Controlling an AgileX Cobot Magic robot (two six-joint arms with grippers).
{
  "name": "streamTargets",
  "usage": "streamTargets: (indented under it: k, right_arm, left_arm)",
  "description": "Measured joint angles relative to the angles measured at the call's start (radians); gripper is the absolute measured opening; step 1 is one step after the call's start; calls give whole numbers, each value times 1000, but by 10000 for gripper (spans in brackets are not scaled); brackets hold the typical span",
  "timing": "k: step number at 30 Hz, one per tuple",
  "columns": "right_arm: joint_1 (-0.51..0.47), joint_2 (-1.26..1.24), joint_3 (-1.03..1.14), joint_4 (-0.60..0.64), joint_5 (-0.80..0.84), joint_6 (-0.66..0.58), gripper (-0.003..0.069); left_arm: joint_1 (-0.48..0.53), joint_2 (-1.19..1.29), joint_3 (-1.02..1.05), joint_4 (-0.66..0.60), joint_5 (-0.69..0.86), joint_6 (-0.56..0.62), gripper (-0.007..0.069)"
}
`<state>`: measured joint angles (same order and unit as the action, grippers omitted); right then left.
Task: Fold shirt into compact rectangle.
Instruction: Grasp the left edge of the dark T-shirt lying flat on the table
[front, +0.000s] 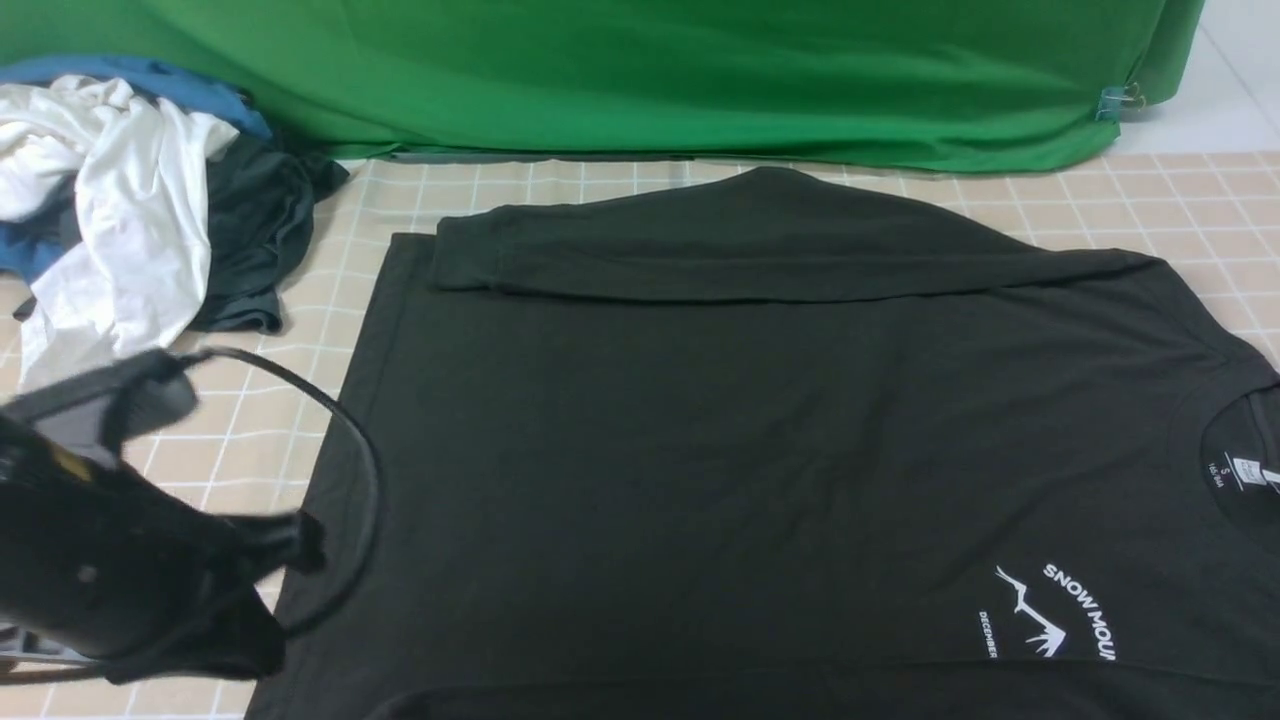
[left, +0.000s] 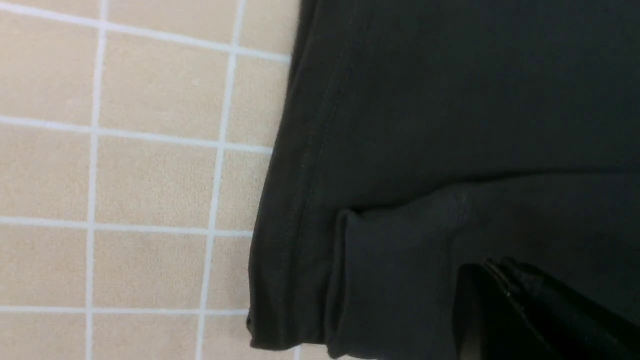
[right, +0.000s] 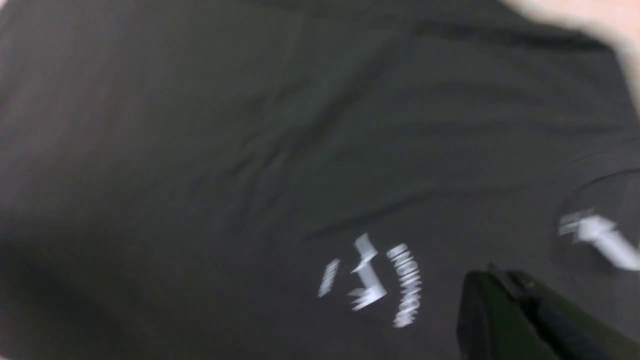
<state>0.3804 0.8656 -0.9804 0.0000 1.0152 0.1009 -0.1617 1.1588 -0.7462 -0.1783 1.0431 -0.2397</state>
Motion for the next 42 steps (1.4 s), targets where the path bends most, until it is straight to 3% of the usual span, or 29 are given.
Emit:
streamTargets:
  k: [5, 9, 14, 21, 24, 29, 33, 39, 42]
  right_arm:
    - [100, 59, 69, 51, -134, 0, 37]
    - [167, 78, 93, 57, -206, 0, 37]
    - [220, 78, 99, 59, -252, 0, 38]
    - [225, 78, 99, 60, -262, 0, 43]
    - [225, 78, 99, 60, -262, 0, 43]
    - [225, 78, 99, 60, -262, 0, 45]
    - [225, 78, 99, 60, -262, 0, 46]
    - [225, 78, 99, 60, -262, 0, 51]
    - [225, 78, 99, 60, -262, 0, 53]
  left_arm:
    - [-178, 61, 51, 83, -81, -15, 14]
    - [-256, 97, 81, 138, -126, -15, 52]
    - [-277, 112, 126, 184, -222, -15, 200]
    - [-278, 116, 177, 202, -360, 22, 493]
    - [-278, 123, 208, 202, -392, 23, 538]
    - [-278, 178, 226, 202, -394, 23, 528]
    - [-278, 209, 226, 193, -398, 23, 460]
    - [-285, 249, 200, 140, -383, 45, 138]
    - [-286, 255, 165, 151, -322, 45, 83]
